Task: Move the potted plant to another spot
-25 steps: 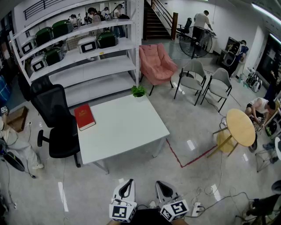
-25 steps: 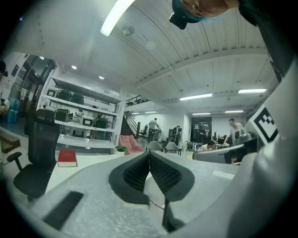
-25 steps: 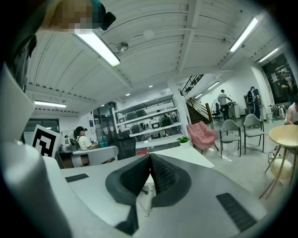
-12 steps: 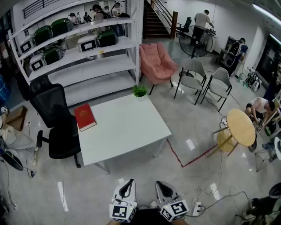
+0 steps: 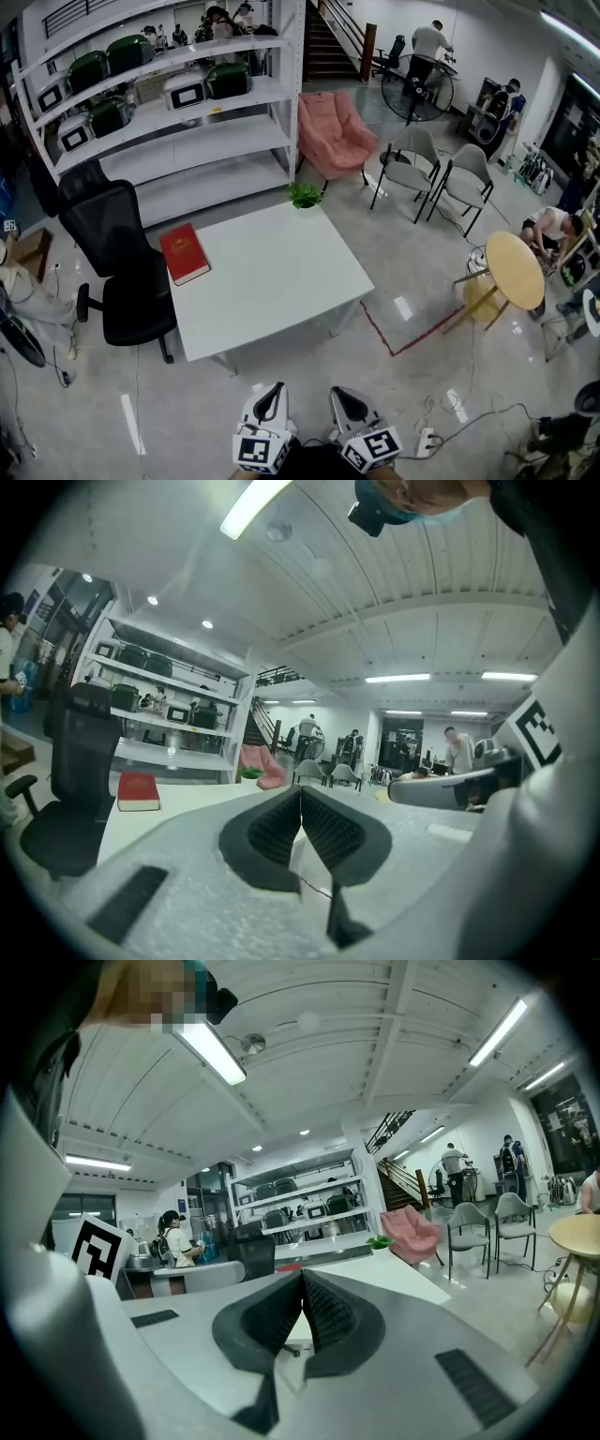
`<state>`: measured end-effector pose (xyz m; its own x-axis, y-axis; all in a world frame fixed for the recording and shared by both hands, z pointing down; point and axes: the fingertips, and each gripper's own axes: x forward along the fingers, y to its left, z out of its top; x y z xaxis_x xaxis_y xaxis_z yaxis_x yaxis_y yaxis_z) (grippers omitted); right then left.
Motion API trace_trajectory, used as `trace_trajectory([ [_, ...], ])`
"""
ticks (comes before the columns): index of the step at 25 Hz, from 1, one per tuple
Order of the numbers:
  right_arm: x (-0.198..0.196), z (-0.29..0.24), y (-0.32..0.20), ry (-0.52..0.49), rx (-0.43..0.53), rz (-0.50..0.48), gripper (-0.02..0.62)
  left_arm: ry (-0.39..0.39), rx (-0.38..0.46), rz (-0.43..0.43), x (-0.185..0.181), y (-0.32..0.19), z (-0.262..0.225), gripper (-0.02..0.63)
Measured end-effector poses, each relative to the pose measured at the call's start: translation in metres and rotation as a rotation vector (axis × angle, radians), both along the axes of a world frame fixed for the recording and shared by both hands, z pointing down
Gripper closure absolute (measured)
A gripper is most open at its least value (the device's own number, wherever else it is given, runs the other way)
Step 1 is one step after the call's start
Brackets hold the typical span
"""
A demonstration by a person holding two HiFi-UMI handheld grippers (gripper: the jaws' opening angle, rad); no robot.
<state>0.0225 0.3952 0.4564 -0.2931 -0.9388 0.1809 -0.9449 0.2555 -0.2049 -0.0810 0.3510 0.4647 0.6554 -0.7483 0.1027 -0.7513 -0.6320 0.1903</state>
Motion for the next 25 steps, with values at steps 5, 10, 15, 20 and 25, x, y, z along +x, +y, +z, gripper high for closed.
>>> trace_trajectory([
  [5,-0.019,0.005,-0.010,0.018,-0.017,0.039,0.584,0.000,-0.025,0.054,-0.018,-0.016,0.011,0.589],
  [10,-0.026,0.010,-0.023,0.035,-0.033,0.053,0.584,0.008,-0.033,0.059,-0.027,-0.037,0.013,0.589],
  [15,-0.029,0.020,-0.038,0.032,-0.042,0.050,0.584,0.010,-0.043,0.070,-0.024,-0.051,0.021,0.589],
  [20,-0.019,0.026,-0.066,0.023,-0.040,0.022,0.584,0.005,-0.062,0.042,-0.013,-0.074,0.027,0.589],
  [25,0.005,0.027,-0.107,0.001,-0.024,-0.004,0.584,-0.005,-0.050,0.016,0.007,-0.109,0.026,0.589],
])
